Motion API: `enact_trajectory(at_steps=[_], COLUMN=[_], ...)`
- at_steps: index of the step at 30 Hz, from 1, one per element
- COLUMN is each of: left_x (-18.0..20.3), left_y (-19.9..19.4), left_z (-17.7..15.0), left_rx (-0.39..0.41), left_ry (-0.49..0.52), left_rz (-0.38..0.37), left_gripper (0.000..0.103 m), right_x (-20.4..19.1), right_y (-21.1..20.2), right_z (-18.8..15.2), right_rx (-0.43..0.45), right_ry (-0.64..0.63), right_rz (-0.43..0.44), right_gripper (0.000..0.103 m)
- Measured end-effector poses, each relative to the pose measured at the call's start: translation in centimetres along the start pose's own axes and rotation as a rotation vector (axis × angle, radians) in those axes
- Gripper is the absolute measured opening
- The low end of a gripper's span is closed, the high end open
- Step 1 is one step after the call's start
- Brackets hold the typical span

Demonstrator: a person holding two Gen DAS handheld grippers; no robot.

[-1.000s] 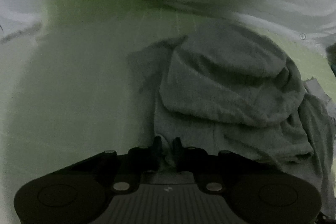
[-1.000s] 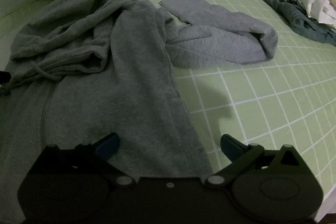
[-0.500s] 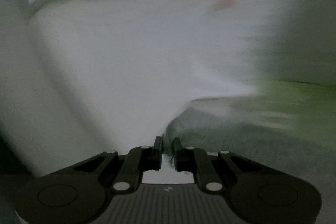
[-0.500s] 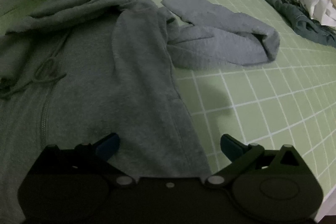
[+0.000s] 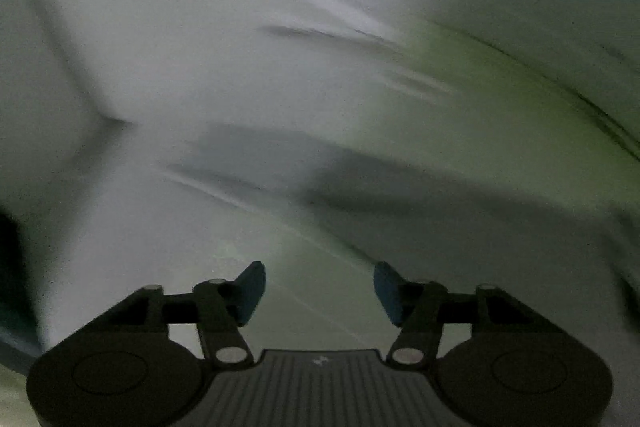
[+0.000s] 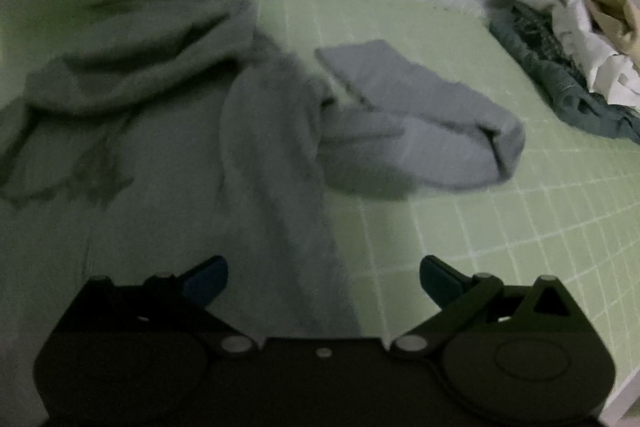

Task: Fold clothes

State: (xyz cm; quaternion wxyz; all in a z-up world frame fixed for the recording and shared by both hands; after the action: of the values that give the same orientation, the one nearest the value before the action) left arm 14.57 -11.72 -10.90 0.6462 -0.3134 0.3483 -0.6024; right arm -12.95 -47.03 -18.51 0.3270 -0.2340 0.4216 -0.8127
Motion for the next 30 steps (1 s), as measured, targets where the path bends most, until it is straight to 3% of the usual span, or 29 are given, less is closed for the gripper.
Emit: enact_trajectory(at_steps=[2, 5, 7, 9, 13, 17, 21, 27, 28, 30], left_x=[4.8, 9.9, 12.6, 14.7, 16.1, 16.4, 16.4, 17.0, 16.8, 16.8], left_y=[-1.2, -3.9, -5.1, -6.3, -6.7, -5.6, -5.2, -4.6, -4.6, -4.5], left_z=[-2.8, -6.8, -8.6, -10.5, -13.9, -15.7, -15.9, -15.8, -15.8, -15.8], left_rx=[-0.067, -0.126, -0.154, -0.163, -0.21, -0.261, -0.272, -0.282, -0.286, -0.288], left_ry=[0.098, 0.215, 0.312, 0.404, 0.46, 0.401, 0.342, 0.299, 0.286, 0.281], left_rz=[-0.124, -0.264, -0.35, -0.368, -0.333, -0.268, -0.218, -0.146, -0.136, -0.128], left_gripper=[0.071, 0.08, 0.081, 0.081, 0.082, 0.083, 0.087, 0.098, 0.1, 0.103], right_x=[1.0, 3.0, 4.6, 6.2, 9.3, 11.8, 12.7, 13.0, 13.4, 14.1], right_y=[0.0, 0.2, 0.5, 0.7, 1.7, 3.5, 6.5, 10.8, 11.0, 11.4], right_z=[0.6, 1.4, 1.9, 2.4, 3.8, 6.2, 9.5, 11.4, 11.3, 11.0], right_rx=[0.019, 0.045, 0.061, 0.076, 0.109, 0.146, 0.151, 0.101, 0.097, 0.094], right_ry=[0.002, 0.014, 0.03, 0.046, 0.027, -0.043, -0.116, -0.17, -0.151, -0.109], right_rz=[0.001, 0.01, 0.026, 0.042, 0.052, 0.043, 0.091, 0.124, 0.146, 0.183], right_gripper=[0.103, 0.103, 0.103, 0.103, 0.103, 0.099, 0.087, 0.082, 0.077, 0.046])
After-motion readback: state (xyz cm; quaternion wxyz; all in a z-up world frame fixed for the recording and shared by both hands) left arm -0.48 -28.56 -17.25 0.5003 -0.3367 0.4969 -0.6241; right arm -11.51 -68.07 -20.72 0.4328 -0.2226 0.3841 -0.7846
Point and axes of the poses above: each gripper's, at about its wrist camera, not at the fingertips, and y roughly the way its jaws point, x to its right, z to its top, the point moved 5 cm from there along y, roughly the way its jaws point, and after that the axes turned 4 degrees about -y, right-handed, at the moved point
